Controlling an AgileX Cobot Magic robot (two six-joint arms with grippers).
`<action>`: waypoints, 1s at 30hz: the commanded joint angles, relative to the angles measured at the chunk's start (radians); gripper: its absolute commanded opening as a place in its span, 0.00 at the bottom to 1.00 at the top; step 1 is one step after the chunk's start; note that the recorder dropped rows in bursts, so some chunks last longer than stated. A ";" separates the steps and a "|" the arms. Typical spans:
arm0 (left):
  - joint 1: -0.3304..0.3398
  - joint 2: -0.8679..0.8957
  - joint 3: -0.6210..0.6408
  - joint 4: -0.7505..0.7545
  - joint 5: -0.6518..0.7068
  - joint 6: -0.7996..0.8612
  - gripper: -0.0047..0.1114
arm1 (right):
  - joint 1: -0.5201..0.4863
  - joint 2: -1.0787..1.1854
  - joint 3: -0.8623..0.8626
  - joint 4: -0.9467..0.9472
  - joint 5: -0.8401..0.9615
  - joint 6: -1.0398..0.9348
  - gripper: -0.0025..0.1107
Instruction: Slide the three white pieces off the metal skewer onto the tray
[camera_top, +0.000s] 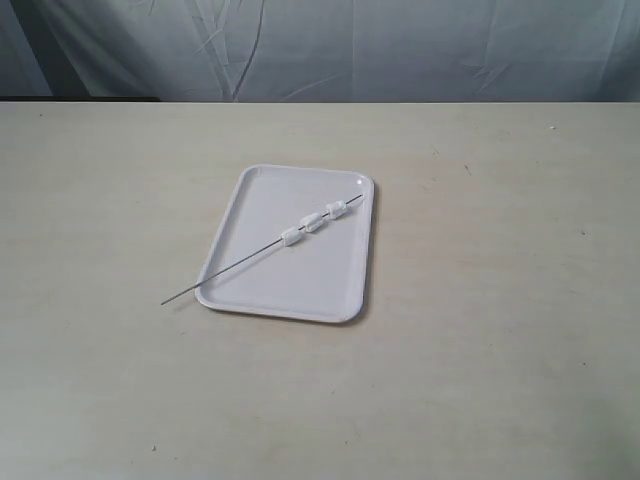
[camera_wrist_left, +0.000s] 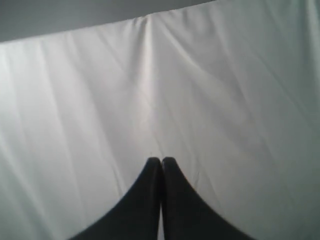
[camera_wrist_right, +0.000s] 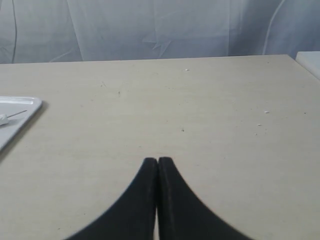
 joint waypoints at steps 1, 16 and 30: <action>0.004 0.049 -0.007 0.201 -0.088 -0.103 0.04 | -0.005 -0.007 0.002 -0.001 -0.006 -0.002 0.02; 0.004 0.147 -0.084 0.642 0.229 -0.862 0.04 | -0.005 -0.007 0.002 -0.001 -0.006 -0.002 0.02; 0.004 0.489 -0.198 0.993 0.159 -1.193 0.04 | -0.005 -0.007 0.002 -0.001 -0.006 -0.002 0.02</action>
